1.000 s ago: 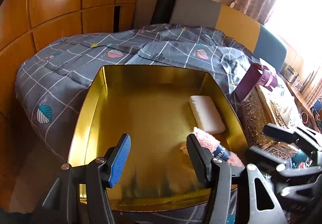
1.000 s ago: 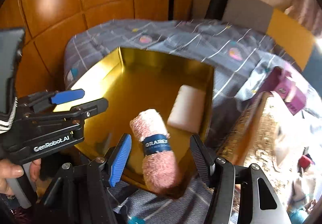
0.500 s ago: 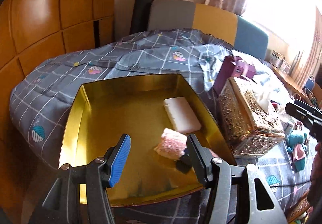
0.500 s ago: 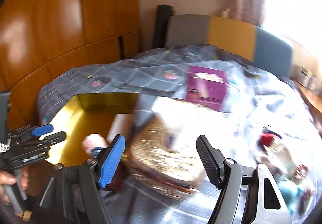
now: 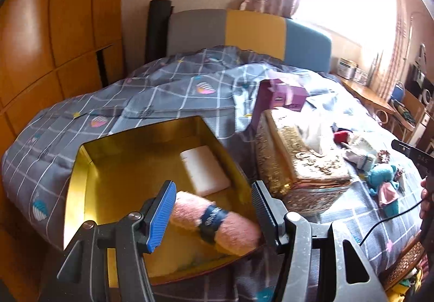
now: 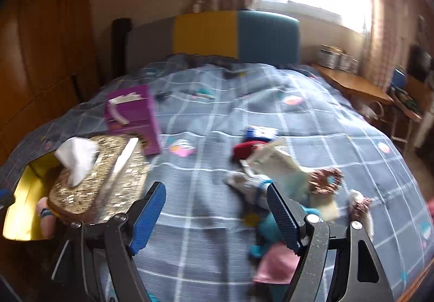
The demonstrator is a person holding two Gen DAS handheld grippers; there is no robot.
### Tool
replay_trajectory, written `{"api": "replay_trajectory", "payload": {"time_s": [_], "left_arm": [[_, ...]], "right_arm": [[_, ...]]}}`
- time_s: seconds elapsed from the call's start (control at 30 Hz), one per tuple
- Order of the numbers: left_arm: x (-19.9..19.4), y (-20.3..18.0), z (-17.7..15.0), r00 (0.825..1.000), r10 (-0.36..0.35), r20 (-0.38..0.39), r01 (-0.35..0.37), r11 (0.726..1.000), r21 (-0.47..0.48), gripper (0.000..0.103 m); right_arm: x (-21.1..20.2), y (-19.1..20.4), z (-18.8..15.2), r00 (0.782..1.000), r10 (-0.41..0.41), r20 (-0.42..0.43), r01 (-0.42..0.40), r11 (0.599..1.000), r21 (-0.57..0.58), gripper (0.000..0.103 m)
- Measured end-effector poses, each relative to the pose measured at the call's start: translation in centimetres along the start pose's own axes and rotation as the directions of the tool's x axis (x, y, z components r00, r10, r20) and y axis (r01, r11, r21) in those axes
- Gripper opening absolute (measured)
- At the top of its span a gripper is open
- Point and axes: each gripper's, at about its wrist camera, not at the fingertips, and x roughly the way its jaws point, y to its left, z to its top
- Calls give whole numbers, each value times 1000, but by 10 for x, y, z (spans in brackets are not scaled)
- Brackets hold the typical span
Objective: Organize soft objects
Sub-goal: 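Move the left gripper to the teal teddy bear and grasp it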
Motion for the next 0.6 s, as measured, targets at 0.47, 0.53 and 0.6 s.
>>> {"api": "replay_trajectory", "payload": {"time_s": [0.47,0.53,0.6], "left_arm": [[-4,-106,40,968,-252,-4,247,943,221,58],[1,-130,43,950,-308,-39,308,916,258,58],[9,-156,44,930,-355,-96,367,884,291,59]], "right_arm": [[-12,-123,-13,982,-185,-39,188,924,332,84],[-13,-133,-18,979,-197,-52,202,913,356,85],[-14,-140,-18,979,-196,-53,201,901,385,85]]}}
